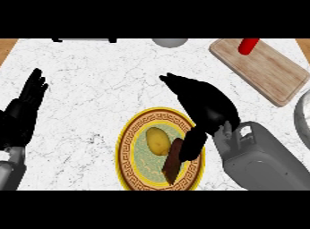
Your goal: Pick the lemon from the plate and place it in the bowl
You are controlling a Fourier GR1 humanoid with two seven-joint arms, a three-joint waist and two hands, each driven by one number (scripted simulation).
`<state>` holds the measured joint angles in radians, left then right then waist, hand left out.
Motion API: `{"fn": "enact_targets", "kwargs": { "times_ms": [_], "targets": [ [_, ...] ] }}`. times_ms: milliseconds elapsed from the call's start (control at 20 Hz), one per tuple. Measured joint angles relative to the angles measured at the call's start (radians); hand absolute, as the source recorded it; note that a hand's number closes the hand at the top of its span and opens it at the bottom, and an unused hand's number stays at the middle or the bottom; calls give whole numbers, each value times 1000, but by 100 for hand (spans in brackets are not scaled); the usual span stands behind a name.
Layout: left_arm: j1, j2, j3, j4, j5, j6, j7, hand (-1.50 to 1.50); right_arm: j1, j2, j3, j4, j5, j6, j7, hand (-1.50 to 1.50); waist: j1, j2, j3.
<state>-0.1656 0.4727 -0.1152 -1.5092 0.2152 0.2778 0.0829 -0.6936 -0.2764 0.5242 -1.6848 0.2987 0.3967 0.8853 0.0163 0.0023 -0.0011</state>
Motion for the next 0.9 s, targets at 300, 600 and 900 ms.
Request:
{"fn": "enact_targets", "kwargs": {
  "times_ms": [300, 600, 900],
  "targets": [
    [-3, -8, 18, 3, -8, -14, 0, 0, -58, 88, 26, 205, -24, 79, -26, -150, 0, 0, 0],
    [31, -16, 37, -1, -21, -29, -13, 0, -62, 132, 47, 289, -32, 150, -13, -150, -7, -2, 1],
    [31, -22, 69, 3, -21, -62, -14, 0, -50, 153, 102, 326, 113, 137, -59, -150, -10, -2, 1]
  ]
}}
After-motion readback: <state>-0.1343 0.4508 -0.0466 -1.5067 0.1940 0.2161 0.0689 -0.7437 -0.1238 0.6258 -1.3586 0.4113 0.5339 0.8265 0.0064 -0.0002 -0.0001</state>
